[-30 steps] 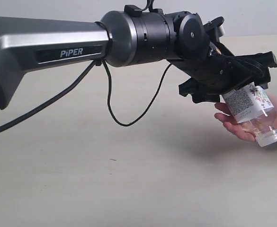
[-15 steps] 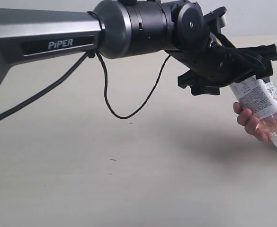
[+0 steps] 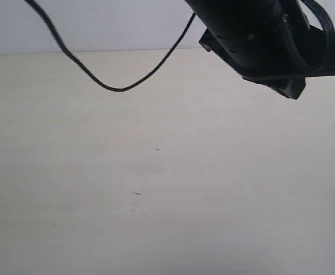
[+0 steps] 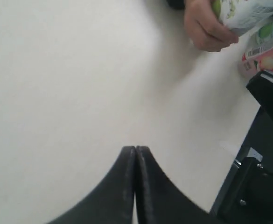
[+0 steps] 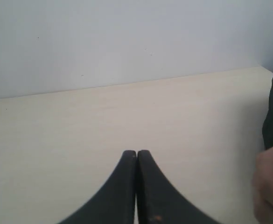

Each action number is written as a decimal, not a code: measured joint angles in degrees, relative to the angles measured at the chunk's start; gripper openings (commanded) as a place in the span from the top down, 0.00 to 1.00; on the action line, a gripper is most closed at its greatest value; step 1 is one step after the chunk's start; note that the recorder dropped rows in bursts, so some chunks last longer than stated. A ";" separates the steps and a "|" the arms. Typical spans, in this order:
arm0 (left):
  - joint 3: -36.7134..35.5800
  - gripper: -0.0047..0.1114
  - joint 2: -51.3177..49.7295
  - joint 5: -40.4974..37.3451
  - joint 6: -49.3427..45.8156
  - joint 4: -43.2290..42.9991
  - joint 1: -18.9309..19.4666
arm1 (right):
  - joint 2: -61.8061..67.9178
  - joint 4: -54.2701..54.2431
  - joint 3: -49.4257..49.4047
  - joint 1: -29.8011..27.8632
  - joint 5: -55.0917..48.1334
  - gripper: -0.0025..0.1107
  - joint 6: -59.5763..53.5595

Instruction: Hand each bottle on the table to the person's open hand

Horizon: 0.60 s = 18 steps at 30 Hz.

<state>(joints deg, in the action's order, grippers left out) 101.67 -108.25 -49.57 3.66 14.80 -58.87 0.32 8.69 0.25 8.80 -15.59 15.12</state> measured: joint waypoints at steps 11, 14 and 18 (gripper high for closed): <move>-63.37 0.95 45.68 43.17 -2.60 -8.47 5.72 | 0.00 0.00 0.00 0.00 0.00 0.98 0.00; -69.63 0.95 52.24 40.51 -2.82 -8.47 7.82 | 0.00 0.00 0.00 0.00 0.00 0.98 0.00; -74.73 0.95 58.40 32.37 -2.94 -8.58 8.45 | 0.00 0.00 0.00 0.00 0.00 0.98 0.00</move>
<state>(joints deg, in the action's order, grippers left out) 26.94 -49.85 -17.20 0.72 6.23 -50.42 0.32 8.69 0.25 8.80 -15.59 15.12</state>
